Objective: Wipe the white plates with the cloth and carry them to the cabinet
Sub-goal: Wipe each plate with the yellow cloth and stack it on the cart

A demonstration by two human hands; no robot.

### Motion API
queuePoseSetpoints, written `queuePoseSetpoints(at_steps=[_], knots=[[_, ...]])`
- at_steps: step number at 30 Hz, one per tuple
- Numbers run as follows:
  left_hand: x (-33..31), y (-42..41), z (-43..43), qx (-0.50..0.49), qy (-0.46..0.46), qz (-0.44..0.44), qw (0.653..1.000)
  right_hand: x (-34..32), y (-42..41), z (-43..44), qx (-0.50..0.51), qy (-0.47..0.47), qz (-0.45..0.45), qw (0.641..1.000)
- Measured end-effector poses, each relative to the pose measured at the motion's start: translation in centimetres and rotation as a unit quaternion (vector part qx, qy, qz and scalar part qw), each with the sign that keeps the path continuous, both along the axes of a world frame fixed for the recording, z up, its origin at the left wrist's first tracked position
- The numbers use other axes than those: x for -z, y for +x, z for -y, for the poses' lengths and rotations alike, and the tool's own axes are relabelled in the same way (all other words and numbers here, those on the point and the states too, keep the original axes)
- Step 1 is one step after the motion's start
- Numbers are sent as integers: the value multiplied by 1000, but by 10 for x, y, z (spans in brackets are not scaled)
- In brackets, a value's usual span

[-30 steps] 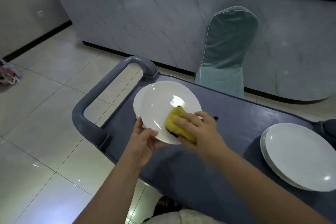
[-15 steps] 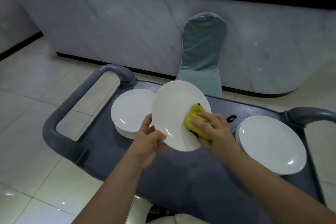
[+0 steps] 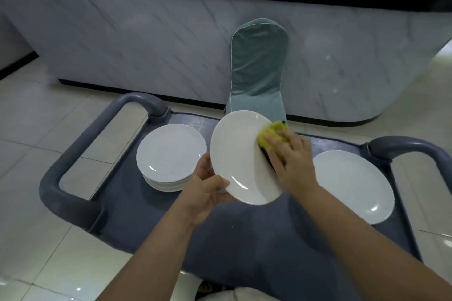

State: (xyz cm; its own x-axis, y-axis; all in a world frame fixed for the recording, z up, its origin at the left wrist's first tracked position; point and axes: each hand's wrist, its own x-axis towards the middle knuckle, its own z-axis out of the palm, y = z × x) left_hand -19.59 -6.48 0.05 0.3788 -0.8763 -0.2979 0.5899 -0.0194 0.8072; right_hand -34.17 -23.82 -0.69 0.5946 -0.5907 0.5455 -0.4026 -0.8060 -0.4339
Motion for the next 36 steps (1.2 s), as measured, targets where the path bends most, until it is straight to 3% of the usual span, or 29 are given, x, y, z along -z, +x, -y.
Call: queuePoseSetpoints(at_steps=[2, 7, 9, 11, 14, 17, 20, 23, 26, 30, 33, 36], knots=[[-2, -4, 5, 21, -10, 13, 1000, -19, 34, -5, 10, 29, 8, 1000], [-7, 7, 7, -14, -32, -1, 999, 7, 15, -54, -166, -16, 13, 986], [-4, 12, 4, -19, -27, -7, 999, 19, -19, -39, -142, -35, -1, 989], [-2, 9, 4, -5, -18, 0, 1000, 15, -28, -13, -55, -34, 1, 998], [-4, -1, 11, 37, -16, 16, 999, -13, 14, 1, 56, 5, 45, 997], [-8, 1, 16, 31, -34, 26, 999, -19, 44, -36, -52, 2, 78, 996], [-8, 14, 13, 10, -47, 9, 999, 9, 5, -51, -154, -42, 41, 986], [-7, 17, 8, 25, -42, 38, 998, 14, -32, -22, -72, -43, 13, 996], [-10, 8, 11, 65, -37, 51, 996, -10, -4, 2, 64, -3, 43, 997], [-12, 6, 19, 32, -56, 27, 998, -21, 41, -35, -44, 14, 70, 996], [-8, 17, 13, -1, -53, 2, 999, 10, 10, -53, -141, -11, 33, 989], [0, 18, 4, -12, -31, 4, 999, 18, -16, -27, -72, -27, 6, 997]])
